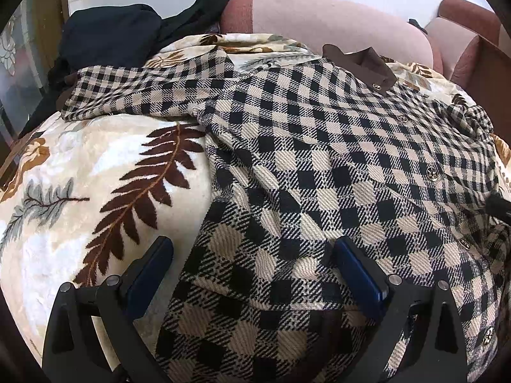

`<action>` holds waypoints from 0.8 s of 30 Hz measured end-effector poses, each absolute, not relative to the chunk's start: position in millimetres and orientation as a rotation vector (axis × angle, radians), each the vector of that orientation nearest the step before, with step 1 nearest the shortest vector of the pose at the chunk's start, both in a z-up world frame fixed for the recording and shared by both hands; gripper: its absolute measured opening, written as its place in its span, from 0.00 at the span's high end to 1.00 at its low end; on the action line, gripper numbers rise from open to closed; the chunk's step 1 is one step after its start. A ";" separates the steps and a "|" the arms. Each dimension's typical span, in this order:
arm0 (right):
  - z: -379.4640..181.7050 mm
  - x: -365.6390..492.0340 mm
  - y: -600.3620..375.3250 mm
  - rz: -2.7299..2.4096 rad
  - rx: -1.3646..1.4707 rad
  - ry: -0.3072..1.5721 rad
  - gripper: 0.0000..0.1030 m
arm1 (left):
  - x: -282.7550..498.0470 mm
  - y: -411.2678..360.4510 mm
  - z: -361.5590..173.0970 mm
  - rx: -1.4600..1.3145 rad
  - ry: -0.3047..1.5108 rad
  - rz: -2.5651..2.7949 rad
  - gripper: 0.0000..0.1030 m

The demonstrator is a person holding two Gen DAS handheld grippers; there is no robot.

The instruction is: Fold large clothes

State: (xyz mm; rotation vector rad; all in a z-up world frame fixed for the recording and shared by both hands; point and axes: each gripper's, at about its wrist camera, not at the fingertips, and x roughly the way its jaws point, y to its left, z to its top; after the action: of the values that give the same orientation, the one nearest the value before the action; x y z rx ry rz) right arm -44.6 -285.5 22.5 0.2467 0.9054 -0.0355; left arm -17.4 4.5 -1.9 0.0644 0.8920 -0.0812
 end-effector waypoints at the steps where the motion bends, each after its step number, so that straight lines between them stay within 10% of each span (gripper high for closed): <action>1: 31.2 -53.7 -284.6 -0.038 0.232 0.887 0.08 | -16.5 4.6 -1.7 0.067 0.891 -0.080 0.02; 24: 102.4 -107.7 -360.0 -0.318 0.166 0.637 0.10 | -21.5 6.3 -4.3 0.042 0.885 -0.091 0.03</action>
State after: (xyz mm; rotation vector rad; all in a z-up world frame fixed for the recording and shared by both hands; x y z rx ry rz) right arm -107.7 -360.0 102.4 0.1656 0.6371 -0.3176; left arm -21.5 6.3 -4.3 0.0415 0.8852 -0.0914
